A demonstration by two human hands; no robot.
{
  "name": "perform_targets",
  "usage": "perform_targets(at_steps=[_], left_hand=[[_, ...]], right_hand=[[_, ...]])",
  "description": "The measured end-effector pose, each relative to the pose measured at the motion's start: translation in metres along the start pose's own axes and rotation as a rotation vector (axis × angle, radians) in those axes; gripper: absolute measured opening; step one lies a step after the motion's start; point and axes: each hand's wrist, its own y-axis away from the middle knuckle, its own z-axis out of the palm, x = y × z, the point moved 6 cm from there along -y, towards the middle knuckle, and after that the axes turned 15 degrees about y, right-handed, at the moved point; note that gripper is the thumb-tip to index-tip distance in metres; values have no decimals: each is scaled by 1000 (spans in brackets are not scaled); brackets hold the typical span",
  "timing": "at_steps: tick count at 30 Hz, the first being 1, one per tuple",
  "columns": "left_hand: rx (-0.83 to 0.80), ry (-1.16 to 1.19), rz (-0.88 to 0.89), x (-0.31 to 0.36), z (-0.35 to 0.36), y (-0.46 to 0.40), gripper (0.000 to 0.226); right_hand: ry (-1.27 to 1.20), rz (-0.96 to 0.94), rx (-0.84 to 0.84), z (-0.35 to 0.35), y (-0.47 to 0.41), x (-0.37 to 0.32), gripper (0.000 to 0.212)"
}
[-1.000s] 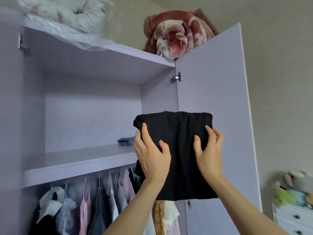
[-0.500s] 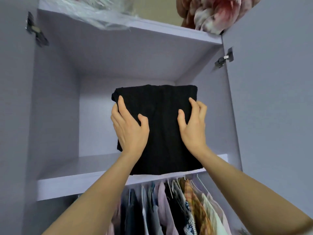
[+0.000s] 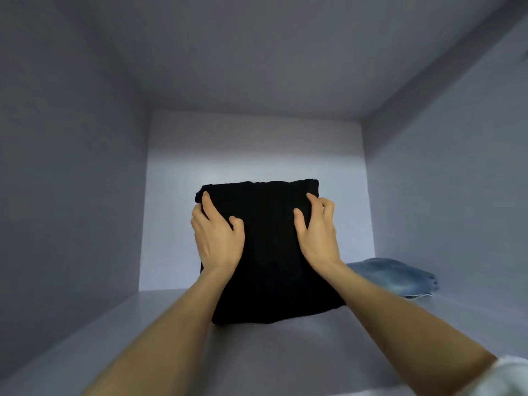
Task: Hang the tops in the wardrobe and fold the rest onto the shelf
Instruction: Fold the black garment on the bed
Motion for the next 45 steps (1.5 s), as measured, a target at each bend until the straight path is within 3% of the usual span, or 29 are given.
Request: perform_targets(at_steps=[5, 7, 9, 11, 14, 16, 20, 24, 28, 31, 34, 38, 42, 45], left_hand=[[-196, -63, -157, -63, 51, -23, 68], [-396, -160, -323, -98, 73, -26, 72], [-673, -400, -463, -134, 89, -11, 75], [-835, -589, -458, -154, 93, 0, 75], [-990, -602, -423, -162, 100, 12, 71], [-1114, -590, -511, -163, 99, 28, 69], [-1183, -749, -507, -150, 89, 51, 69], [-1199, -911, -400, -112, 66, 56, 65], [-1066, -995, -121, -56, 28, 48, 64], [-913, -985, -47, -7, -11, 53, 63], [-708, -869, -36, 32, -54, 78, 60], [-452, -740, -120, 70, -136, 151, 56], [-349, -652, -238, 98, -216, 262, 54], [-375, -558, -495, 119, -304, 387, 49]], right_hand=[[80, 67, -242, 77, -20, 35, 47], [209, 56, -362, 99, -28, 47, 44], [377, 12, -470, 118, -28, 59, 43], [499, -92, -582, 132, -26, 62, 46], [503, -234, -894, 155, -2, 58, 53], [582, -293, -1106, 169, 28, 59, 57], [703, -353, -1183, 171, 54, 65, 57], [702, -346, -1206, 144, 58, 66, 58], [581, -379, -1099, 92, 55, 44, 58], [245, -391, -877, 35, 53, 9, 44], [-124, -264, -605, -23, 62, -18, 31], [-510, -156, -425, -93, 136, -49, 24], [-822, -129, -583, -140, 265, -67, 24], [-892, -10, -985, -158, 397, -80, 24]])
